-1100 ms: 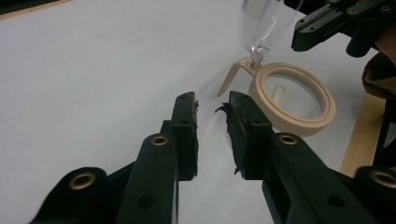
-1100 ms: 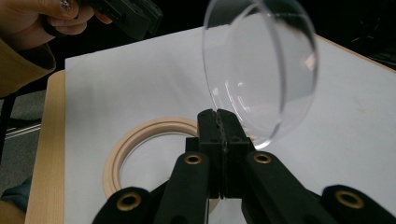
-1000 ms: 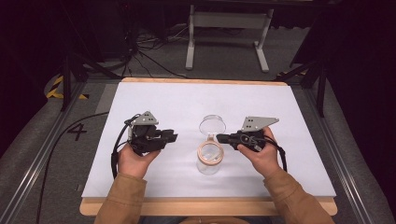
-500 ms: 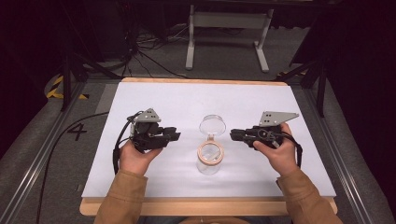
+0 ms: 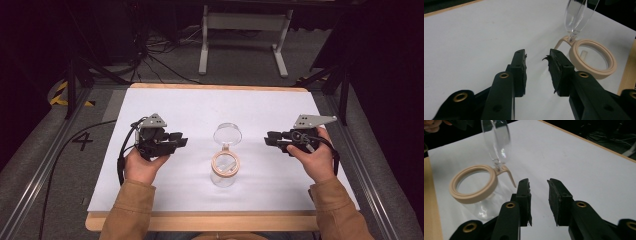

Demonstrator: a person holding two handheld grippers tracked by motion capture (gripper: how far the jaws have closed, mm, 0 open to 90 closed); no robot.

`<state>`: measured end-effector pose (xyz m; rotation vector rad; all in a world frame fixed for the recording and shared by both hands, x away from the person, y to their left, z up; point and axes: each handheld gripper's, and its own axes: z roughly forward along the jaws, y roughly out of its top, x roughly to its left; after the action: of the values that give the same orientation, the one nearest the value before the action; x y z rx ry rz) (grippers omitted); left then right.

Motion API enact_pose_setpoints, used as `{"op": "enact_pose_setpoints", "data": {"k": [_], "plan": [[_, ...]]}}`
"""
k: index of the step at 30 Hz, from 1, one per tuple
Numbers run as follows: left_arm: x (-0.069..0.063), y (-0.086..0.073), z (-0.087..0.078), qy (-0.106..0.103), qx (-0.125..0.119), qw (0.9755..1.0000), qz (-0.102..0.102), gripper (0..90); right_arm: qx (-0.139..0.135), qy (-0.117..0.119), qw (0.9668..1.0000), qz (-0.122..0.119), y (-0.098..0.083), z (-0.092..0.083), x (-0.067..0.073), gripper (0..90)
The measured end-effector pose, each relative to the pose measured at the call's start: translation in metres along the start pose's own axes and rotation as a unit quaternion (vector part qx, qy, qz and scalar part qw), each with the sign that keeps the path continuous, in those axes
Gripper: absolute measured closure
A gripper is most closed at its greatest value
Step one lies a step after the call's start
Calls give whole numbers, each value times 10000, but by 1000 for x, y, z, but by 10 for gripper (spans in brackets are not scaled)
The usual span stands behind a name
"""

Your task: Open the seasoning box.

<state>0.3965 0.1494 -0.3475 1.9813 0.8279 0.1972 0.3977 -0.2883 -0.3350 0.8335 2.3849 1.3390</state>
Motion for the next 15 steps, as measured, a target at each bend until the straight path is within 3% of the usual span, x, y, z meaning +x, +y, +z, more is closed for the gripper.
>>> {"op": "enact_pose_setpoints", "data": {"k": [7,15], "plan": [[10,-6,2,246,-41,9997,12,651,57,-61,9994,323,-13,-3,-19,671],[26,-20,9,365,-16,9990,-260,645,105,-112,9980,605,-27,-1,-36,627]]}}
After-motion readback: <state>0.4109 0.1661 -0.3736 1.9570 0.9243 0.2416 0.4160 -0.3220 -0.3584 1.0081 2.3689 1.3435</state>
